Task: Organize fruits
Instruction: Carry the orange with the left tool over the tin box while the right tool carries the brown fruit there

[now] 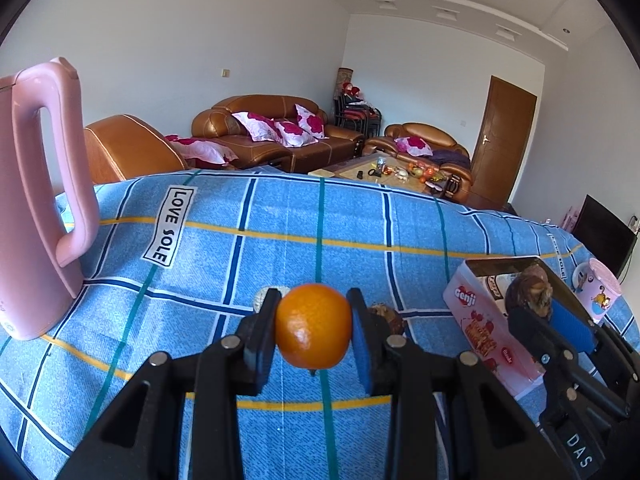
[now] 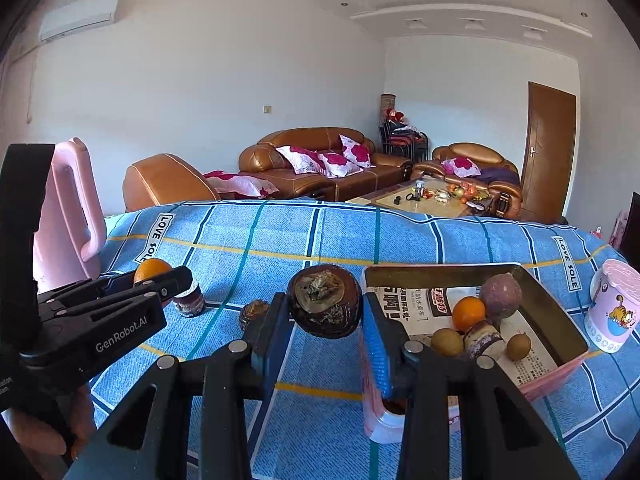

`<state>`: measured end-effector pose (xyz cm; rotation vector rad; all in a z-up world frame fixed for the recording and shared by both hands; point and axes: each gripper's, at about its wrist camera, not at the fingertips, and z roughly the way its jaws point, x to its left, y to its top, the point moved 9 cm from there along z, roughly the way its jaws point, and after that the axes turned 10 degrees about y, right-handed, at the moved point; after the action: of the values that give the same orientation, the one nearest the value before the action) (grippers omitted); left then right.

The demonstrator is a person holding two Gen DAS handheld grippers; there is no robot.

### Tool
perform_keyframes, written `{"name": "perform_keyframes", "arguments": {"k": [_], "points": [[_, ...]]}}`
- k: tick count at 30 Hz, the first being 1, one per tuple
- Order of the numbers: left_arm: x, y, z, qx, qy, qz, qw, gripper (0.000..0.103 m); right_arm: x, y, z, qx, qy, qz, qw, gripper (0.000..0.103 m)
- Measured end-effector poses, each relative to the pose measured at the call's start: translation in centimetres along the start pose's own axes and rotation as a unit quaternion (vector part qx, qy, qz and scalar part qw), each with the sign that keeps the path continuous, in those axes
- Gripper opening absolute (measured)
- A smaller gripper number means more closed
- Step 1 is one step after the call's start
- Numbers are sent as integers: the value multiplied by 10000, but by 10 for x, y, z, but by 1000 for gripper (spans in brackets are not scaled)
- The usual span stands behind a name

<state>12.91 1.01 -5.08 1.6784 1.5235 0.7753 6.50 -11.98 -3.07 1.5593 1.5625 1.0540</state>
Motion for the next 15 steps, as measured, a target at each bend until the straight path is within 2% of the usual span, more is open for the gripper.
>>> {"name": "perform_keyframes", "arguments": {"k": [4,8,15], "points": [[6,-4,-3,-5,458,-35,9989,35,-2,-3,-3,17,25,-17,10000,39],[9,-9,-6,0,747,-62,9972,35,-4,-4,-5,40,60,-28,10000,39],[0,-14,-15,-48,947,55,9955,35,-11,-7,-14,27,19,-51,10000,39]]}}
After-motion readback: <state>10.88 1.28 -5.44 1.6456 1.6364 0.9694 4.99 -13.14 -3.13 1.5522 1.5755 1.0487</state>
